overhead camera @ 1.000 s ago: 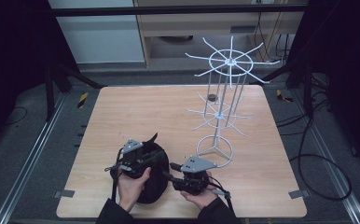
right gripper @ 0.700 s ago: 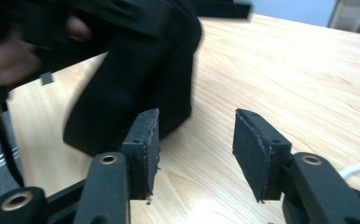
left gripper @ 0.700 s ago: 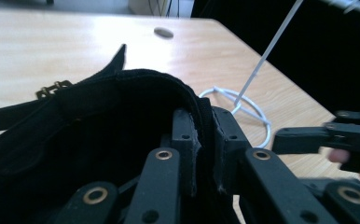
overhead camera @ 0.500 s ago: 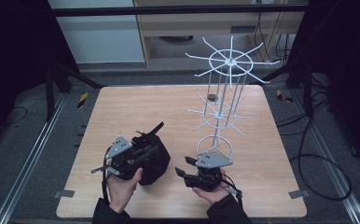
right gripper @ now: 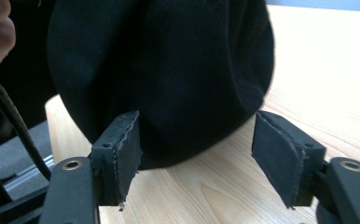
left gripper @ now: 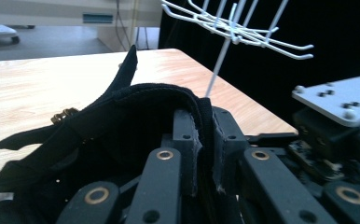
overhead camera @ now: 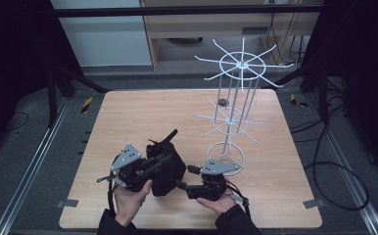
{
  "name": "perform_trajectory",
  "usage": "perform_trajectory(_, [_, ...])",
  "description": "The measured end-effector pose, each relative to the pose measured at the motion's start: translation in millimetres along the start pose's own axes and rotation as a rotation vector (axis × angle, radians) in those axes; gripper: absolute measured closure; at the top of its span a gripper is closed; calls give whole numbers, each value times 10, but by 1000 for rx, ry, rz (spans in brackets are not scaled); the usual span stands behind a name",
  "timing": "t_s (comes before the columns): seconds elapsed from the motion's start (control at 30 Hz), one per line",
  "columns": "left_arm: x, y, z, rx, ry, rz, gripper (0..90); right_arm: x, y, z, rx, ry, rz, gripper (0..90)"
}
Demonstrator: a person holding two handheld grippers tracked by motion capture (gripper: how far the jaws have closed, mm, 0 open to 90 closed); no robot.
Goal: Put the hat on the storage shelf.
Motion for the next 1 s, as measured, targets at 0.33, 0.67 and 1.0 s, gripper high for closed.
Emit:
perform_trajectory(0.33, [13, -6, -44, 15, -31, 1, 811, -6, 26, -41, -5, -12, -1, 881])
perform_trajectory(0.67, [52, 80, 31, -37, -67, -9, 803, -198, 213, 3, 91, 104, 27, 894])
perform_trajectory(1.0, [243, 304, 248, -120, -82, 3, 789, -351, 56, 212, 97, 185, 129, 891])
Point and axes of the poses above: each handheld gripper's, and its own axes: y roughly backward along the jaws, x roughly out of its underside, z roughly to its left, the point moved 2 cm from there along -y, roughly forward along the jaws, and after that the axes turned 3 degrees about y, right-handed, at the moved point
